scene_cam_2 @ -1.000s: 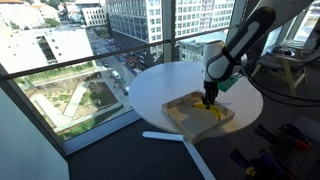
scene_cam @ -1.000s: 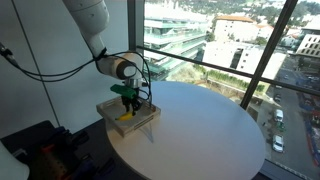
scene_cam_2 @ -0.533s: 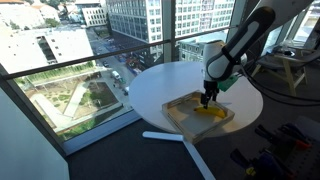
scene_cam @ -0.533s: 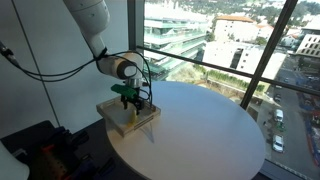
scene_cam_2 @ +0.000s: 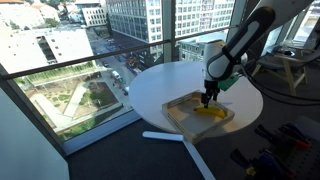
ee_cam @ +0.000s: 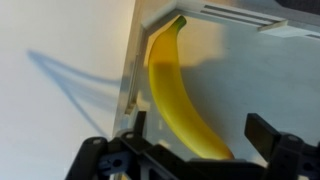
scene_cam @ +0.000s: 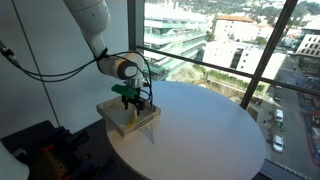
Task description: Put the banana on the tray
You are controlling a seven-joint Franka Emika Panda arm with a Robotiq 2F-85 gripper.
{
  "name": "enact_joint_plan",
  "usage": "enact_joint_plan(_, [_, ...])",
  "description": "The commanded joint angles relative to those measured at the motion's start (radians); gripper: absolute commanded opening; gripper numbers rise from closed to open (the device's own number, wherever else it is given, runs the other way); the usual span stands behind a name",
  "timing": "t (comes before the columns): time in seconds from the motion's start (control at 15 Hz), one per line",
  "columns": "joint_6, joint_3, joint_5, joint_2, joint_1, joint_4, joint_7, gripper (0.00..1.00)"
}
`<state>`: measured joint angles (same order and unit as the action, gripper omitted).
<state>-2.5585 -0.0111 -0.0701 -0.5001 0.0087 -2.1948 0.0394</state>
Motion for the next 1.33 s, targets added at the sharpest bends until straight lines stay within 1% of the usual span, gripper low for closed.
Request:
enact_joint_plan(0.0, [0.025, -0.013, 0.006, 0.011, -0.004, 0.013, -0.026, 1.0])
enact_joint_plan(0.73, [0.06, -0.049, 0.013, 0.058, -0.003, 0.004, -0.105, 1.0])
enact_joint_plan(1.27, [0.13, -0.066, 0.013, 0.127, -0.004, -0.005, -0.167, 1.0])
